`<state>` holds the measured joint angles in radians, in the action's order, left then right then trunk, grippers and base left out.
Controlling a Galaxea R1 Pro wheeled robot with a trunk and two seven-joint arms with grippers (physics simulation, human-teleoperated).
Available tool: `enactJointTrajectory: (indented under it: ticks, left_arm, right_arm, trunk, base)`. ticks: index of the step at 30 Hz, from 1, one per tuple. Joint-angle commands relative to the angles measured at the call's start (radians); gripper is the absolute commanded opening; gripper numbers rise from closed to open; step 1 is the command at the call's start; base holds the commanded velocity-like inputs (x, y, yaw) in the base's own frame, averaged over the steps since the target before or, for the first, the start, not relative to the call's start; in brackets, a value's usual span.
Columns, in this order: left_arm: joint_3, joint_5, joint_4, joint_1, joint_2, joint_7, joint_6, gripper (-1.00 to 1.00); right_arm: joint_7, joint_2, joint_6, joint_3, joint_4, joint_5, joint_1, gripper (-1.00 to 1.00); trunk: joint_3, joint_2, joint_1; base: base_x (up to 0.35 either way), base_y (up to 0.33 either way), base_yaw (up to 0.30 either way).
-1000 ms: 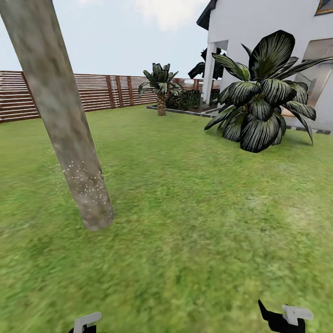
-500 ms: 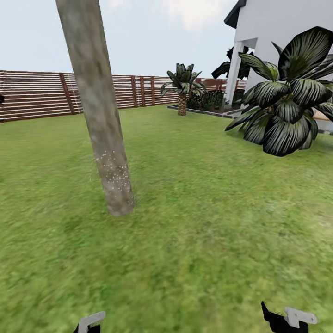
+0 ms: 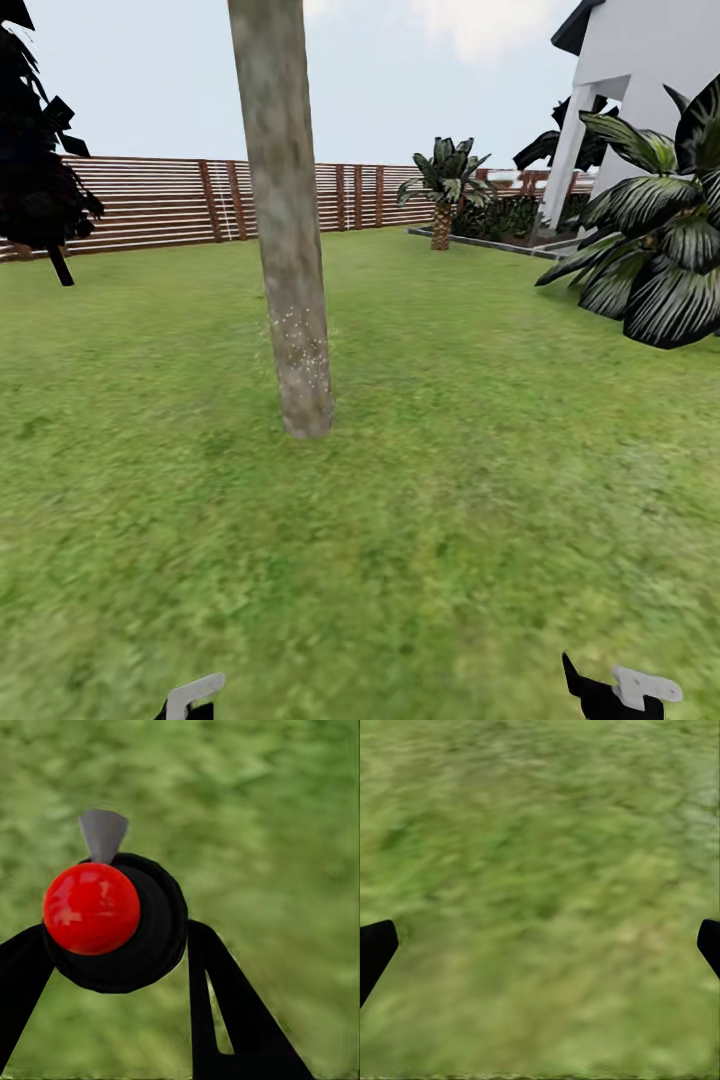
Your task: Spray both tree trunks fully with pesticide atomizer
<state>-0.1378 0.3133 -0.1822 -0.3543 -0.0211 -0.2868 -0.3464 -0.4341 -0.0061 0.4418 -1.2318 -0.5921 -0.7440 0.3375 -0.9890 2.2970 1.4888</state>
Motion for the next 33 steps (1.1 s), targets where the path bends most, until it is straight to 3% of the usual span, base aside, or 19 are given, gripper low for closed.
enactJointTrajectory:
  ticks: [1, 14, 33]
  left_arm:
    - [0.000, 0.000, 0.000, 0.000, 0.000, 0.000, 0.000, -1.00]
    - [0.000, 0.000, 0.006, 0.000, -0.002, 0.000, 0.001, -1.00]
    - [0.000, 0.000, 0.004, 0.000, -0.002, 0.000, 0.001, -1.00]
  right_arm:
    - [0.000, 0.000, 0.000, 0.000, 0.000, 0.000, 0.000, 1.00]
    - [0.000, 0.000, 0.000, 0.000, 0.000, 0.000, -0.002, 1.00]
    - [0.000, 0.000, 0.000, 0.000, -0.002, 0.000, -0.002, 1.00]
  trunk:
    - [0.000, 0.000, 0.000]
    - [0.000, 0.000, 0.000]
    - [0.000, 0.000, 0.000]
  base:
    - [-0.343, 0.000, 0.279]
    - [-0.343, 0.000, 0.279]
    - [-0.017, 0.000, 0.279]
